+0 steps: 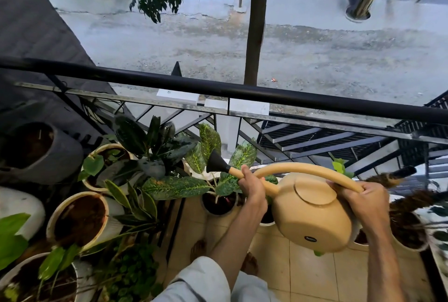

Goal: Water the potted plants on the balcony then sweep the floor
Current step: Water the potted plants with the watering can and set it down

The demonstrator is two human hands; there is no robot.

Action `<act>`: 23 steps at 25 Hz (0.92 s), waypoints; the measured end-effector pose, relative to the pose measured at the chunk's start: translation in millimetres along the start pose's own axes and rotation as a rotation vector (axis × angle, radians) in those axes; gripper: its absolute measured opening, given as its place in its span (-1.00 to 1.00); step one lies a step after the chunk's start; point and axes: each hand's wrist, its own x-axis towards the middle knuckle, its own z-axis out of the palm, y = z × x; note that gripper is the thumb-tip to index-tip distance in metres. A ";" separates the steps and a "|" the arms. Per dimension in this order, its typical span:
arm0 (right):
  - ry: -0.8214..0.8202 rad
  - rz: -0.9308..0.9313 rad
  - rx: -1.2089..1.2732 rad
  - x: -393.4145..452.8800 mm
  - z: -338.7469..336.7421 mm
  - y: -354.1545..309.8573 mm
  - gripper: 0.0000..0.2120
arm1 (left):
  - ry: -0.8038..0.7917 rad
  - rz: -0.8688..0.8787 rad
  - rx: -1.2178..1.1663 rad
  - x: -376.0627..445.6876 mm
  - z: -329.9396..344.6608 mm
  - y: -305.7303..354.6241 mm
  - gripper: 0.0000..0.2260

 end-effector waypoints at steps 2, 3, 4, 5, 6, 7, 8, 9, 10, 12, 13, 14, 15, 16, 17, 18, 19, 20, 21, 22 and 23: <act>0.013 -0.016 0.012 -3.1 1.3 -4.2 -0.42 | -0.010 -0.007 0.004 1.5 -2.4 4.3 -0.65; 0.023 -0.022 0.013 -5.7 3.3 -9.7 -0.40 | -0.014 -0.010 0.004 2.5 -3.9 6.8 -0.66; 0.035 -0.020 0.014 -9.2 5.4 -15.9 -0.38 | -0.022 -0.014 0.000 3.4 -4.8 9.2 -0.67; 0.046 -0.018 0.016 -13.6 6.7 -22.7 -0.37 | -0.026 -0.019 0.000 4.4 -5.6 10.9 -0.67; 0.050 -0.015 0.014 -17.7 8.2 -29.3 -0.39 | -0.030 -0.020 -0.001 6.2 -6.2 13.6 -0.66; 0.064 -0.011 0.006 -20.2 10.9 -34.6 -0.41 | -0.037 -0.023 0.004 8.3 -6.7 17.9 -0.66; 0.082 -0.010 0.002 -21.9 13.8 -38.3 -0.43 | -0.045 -0.023 0.008 10.9 -6.7 22.3 -0.65; 0.097 -0.012 0.000 -23.4 15.8 -39.8 -0.42 | -0.051 -0.022 0.014 12.5 -7.2 25.2 -0.65; 0.105 -0.007 -0.001 -25.5 17.9 -40.0 -0.41 | -0.058 -0.024 0.024 14.8 -8.3 26.4 -0.65; 0.126 0.017 -0.004 -29.9 21.4 -39.1 -0.38 | -0.077 -0.036 0.064 18.9 -11.1 28.5 -0.64; 0.139 0.031 0.004 -33.0 23.3 -41.2 -0.40 | -0.085 -0.041 0.079 20.3 -12.3 30.6 -0.65; 0.153 0.044 0.017 -36.0 26.0 -45.2 -0.43 | -0.094 -0.045 0.085 21.9 -13.5 34.2 -0.66; 0.171 0.056 0.020 -39.4 29.8 -51.2 -0.47 | -0.101 -0.048 0.091 23.1 -14.9 38.8 -0.67; 0.179 0.064 0.019 -42.6 33.9 -58.1 -0.53 | -0.107 -0.050 0.095 23.3 -16.2 44.1 -0.68; 0.184 0.069 0.010 -45.1 39.2 -63.6 -0.60 | -0.106 -0.053 0.105 24.8 -18.4 48.1 -0.69; 0.184 0.073 0.004 -48.0 44.9 -66.9 -0.67 | -0.106 -0.057 0.115 26.0 -21.2 51.4 -0.69; 0.179 0.073 0.002 -51.3 49.0 -70.8 -0.73 | -0.108 -0.060 0.124 26.4 -23.6 54.9 -0.70; 0.185 0.071 0.009 -54.8 53.8 -72.8 -0.75 | -0.114 -0.062 0.139 27.7 -27.1 59.2 -0.69; 0.197 0.069 0.019 -57.6 56.5 -75.1 -0.77 | -0.121 -0.060 0.154 28.1 -29.7 63.2 -0.68; 0.204 0.067 0.042 -60.3 58.6 -78.7 -0.78 | -0.129 -0.056 0.161 27.2 -31.4 66.6 -0.67; 0.209 0.067 0.064 -63.9 62.3 -84.0 -0.79 | -0.135 -0.054 0.165 27.5 -34.9 70.2 -0.67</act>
